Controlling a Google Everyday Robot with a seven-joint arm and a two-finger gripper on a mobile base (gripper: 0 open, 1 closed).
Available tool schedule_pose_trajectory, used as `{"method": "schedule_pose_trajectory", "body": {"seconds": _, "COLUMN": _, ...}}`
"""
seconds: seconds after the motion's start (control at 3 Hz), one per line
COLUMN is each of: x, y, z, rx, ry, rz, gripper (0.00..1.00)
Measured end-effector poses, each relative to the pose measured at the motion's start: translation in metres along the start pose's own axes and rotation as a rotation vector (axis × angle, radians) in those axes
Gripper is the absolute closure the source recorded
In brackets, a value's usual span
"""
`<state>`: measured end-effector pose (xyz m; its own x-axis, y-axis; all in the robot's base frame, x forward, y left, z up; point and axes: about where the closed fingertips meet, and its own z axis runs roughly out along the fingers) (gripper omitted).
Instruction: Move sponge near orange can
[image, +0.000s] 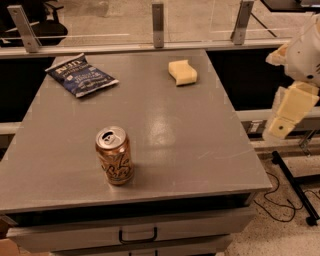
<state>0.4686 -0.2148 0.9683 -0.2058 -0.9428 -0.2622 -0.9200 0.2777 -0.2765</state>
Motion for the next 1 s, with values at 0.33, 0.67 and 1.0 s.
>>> {"method": "schedule_pose_trajectory", "body": {"seconds": 0.33, "x": -0.027, "y": -0.051, "z": 0.033, "rx": 0.032, "ry": -0.09, "rz": 0.016, "gripper": 0.0}}
{"method": "schedule_pose_trajectory", "body": {"seconds": 0.67, "x": -0.073, "y": -0.108, "z": 0.051, "rx": 0.087, "ry": -0.186, "rz": 0.002, "gripper": 0.0}}
{"method": "schedule_pose_trajectory", "body": {"seconds": 1.0, "x": -0.073, "y": -0.108, "z": 0.052, "rx": 0.086, "ry": -0.186, "rz": 0.002, "gripper": 0.0}}
